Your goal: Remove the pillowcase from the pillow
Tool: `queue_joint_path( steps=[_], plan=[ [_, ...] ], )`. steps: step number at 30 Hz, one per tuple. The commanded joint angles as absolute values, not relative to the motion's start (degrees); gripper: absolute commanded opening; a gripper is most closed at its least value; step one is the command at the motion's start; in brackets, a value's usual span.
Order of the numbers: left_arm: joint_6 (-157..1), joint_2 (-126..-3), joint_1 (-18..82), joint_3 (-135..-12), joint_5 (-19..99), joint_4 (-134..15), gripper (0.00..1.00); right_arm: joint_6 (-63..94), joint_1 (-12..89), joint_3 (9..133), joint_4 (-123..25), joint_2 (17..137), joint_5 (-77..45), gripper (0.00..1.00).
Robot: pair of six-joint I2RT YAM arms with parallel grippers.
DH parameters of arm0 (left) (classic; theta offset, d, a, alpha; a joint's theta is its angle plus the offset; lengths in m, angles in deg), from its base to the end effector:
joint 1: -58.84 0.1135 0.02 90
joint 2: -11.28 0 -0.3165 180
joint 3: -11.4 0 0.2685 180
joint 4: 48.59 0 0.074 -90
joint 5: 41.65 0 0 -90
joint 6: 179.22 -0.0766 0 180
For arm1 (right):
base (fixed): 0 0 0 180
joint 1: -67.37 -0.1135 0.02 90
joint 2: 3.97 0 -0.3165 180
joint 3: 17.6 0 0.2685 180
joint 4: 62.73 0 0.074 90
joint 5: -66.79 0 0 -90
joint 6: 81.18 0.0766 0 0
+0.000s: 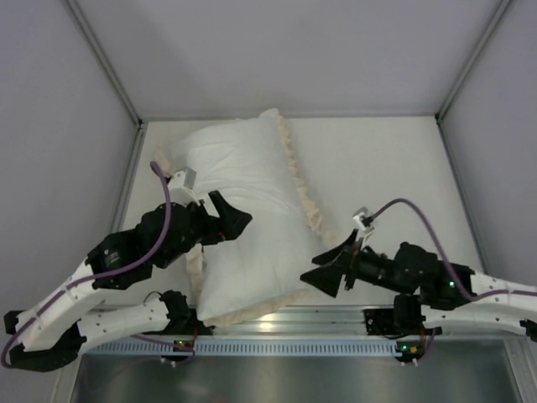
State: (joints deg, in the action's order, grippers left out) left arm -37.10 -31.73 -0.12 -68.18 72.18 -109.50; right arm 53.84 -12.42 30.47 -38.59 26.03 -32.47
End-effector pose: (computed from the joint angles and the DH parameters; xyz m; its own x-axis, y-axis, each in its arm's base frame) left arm 0.0964 -0.1001 0.4300 -0.5993 -0.4044 -0.6909 0.1969 0.7620 -0.6169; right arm 0.0387 0.1454 0.3392 -0.6803 0.1616 -0.7149 -0.6533 0.3086 0.6914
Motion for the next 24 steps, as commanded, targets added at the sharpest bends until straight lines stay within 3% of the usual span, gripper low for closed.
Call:
queue_joint_path(
  steps=[1, 5, 9, 11, 15, 17, 24],
  plan=[
    [-38.0, -38.4, -0.2, -64.4, 66.6, -110.3, 0.9, 51.2, -12.6, 39.0, -23.2, 23.4, -54.4, 0.94],
    [-38.9, -41.8, -1.3, -61.5, 60.5, -104.5, 0.89, 49.6, -8.7, 41.5, -20.2, 31.3, -64.0, 0.95],
    [-38.7, -45.3, -6.9, -64.0, 65.2, -103.8, 0.89, 49.6, 8.4, 41.7, -19.5, 43.1, -51.5, 0.92],
    [-37.3, -45.1, -9.7, -64.4, 67.1, -103.6, 0.88, 49.5, 9.9, 40.5, -20.9, 47.2, -52.2, 0.86],
    [-36.1, -44.4, -12.9, -64.4, 69.6, -103.9, 0.84, 49.3, 10.0, 36.1, -24.8, 50.5, -50.9, 0.81],
    [-35.1, -43.3, -13.2, -63.6, 70.3, -104.5, 0.84, 47.6, 9.7, 34.3, -30.7, 53.8, -42.1, 0.78],
    [-28.1, -39.8, -13.2, -61.0, 82.2, -115.7, 0.86, 47.3, -7.1, 28.9, -56.9, 58.7, -25.3, 0.79]
  ],
)
